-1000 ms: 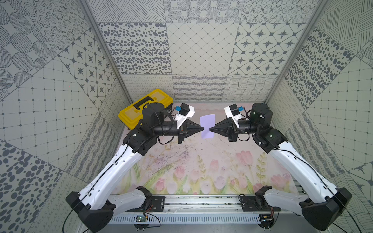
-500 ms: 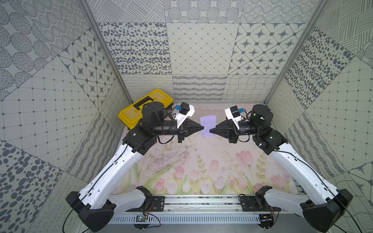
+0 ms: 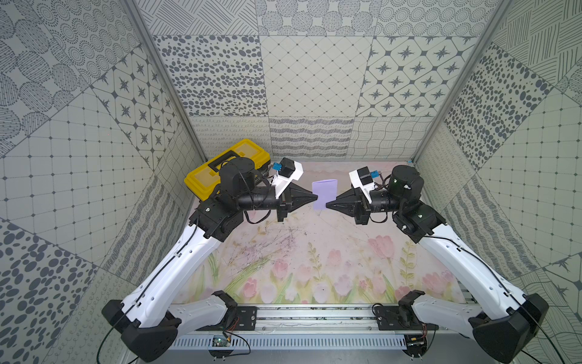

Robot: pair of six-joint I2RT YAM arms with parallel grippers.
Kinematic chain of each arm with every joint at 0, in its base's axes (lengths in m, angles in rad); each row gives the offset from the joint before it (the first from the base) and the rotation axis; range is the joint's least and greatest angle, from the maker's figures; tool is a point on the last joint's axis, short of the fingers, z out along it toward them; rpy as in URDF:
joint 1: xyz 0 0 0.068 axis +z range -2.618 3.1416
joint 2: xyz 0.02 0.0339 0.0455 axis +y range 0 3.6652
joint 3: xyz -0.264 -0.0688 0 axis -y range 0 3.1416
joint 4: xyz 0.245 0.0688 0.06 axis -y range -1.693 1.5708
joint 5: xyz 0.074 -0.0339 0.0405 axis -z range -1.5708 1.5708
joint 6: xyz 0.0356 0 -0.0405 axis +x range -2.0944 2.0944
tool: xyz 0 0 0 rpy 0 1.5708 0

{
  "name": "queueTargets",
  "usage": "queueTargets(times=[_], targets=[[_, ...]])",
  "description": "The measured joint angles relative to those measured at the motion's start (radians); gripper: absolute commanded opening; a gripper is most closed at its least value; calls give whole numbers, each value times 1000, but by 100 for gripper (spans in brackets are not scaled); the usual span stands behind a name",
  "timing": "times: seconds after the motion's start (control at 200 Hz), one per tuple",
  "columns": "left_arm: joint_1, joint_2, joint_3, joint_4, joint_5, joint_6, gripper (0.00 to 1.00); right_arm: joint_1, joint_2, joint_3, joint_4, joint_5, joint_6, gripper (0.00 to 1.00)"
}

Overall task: Fold the square paper along the opposite sides
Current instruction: Smooth out the paper.

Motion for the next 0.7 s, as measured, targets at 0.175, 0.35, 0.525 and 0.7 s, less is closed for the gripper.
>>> queueTargets(times=[0.175,0.35,0.525,0.7], targets=[[0,-1,6,-7,-1,5,0,0,0,-5,8,6,4,0],[0,-3,9,-21,-3,9,0,0,0,-8,9,6,5,15],[0,-7,10,-27,-8,13,0,1,-2,-13,9,8,3,0],[0,-10,11,-33,-12,13,0,2,-3,-19,19,13,2,0]])
